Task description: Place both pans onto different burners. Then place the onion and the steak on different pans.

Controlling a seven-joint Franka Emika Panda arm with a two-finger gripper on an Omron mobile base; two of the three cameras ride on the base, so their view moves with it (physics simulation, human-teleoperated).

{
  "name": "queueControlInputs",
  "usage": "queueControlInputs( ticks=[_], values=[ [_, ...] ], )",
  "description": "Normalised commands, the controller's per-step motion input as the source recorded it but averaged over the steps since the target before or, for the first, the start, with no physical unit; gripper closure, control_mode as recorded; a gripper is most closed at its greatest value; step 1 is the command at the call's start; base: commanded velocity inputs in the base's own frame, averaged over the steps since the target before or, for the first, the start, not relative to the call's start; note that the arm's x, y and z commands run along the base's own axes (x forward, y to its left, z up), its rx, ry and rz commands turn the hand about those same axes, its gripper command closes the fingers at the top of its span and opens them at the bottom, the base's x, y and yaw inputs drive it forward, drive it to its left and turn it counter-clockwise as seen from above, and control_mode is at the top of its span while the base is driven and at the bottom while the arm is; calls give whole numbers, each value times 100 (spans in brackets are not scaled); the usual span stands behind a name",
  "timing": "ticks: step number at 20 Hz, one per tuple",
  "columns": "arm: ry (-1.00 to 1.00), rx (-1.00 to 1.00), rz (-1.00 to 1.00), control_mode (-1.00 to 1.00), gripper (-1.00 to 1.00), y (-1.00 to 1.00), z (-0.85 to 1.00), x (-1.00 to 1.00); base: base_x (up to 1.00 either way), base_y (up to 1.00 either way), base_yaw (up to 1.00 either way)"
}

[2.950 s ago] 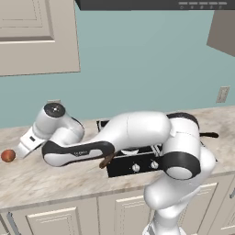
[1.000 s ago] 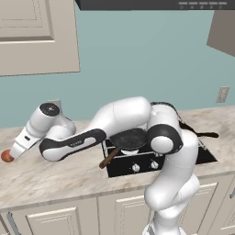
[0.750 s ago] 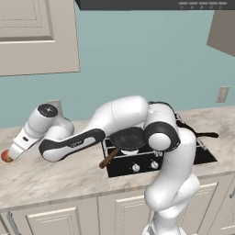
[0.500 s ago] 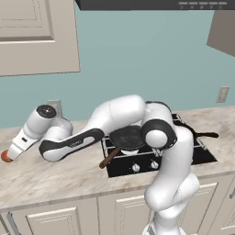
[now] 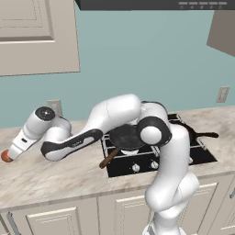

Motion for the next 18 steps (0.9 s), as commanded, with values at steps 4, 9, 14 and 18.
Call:
queueControlInputs(
  ticks=[4,9,14,18],
  values=[
    [-5,0,-1,-100,-100,7,-9,10,0,0,0],
    [-5,0,-1,-100,-100,9,-9,10,0,0,0],
    [-1,0,-2,-100,-100,15,-11,10,0,0,0],
    [0,0,-2,-100,-100,18,-14,11,0,0,0]
  ],
)
